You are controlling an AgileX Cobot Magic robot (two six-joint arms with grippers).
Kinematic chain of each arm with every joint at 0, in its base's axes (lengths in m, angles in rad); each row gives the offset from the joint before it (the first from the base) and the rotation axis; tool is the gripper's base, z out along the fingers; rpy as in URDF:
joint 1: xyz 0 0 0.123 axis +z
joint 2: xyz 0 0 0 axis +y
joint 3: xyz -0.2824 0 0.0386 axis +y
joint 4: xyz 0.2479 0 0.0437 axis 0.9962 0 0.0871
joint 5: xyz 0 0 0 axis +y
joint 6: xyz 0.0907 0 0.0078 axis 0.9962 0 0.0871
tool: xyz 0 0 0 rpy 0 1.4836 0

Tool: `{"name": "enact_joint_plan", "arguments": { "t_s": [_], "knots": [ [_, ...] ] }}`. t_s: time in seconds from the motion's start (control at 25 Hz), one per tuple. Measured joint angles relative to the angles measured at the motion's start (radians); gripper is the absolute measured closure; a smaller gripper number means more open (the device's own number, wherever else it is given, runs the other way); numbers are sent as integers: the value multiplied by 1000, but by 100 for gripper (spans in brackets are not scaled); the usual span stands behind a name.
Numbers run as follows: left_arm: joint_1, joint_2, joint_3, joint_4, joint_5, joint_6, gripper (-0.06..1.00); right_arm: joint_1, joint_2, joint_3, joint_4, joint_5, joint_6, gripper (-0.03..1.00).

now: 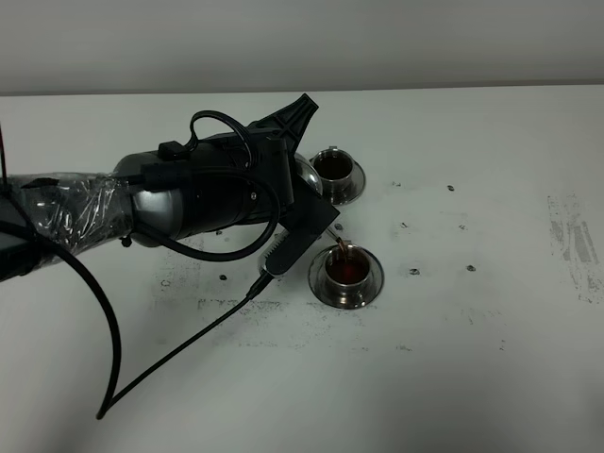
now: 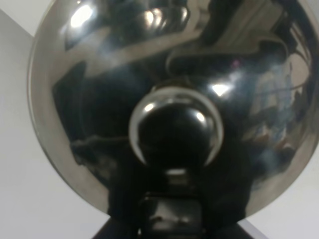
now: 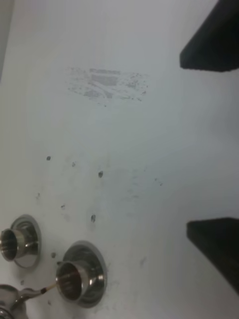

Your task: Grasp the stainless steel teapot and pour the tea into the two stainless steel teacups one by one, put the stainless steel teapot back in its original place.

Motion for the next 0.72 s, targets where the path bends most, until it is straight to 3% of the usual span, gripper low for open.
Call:
{"name": "enact_joint_plan", "arguments": {
  "t_s": [0.72],
  "knots": [
    [-1, 0, 0, 14, -12, 0, 77, 0, 0, 0, 0, 0, 0, 38]
  ]
}}
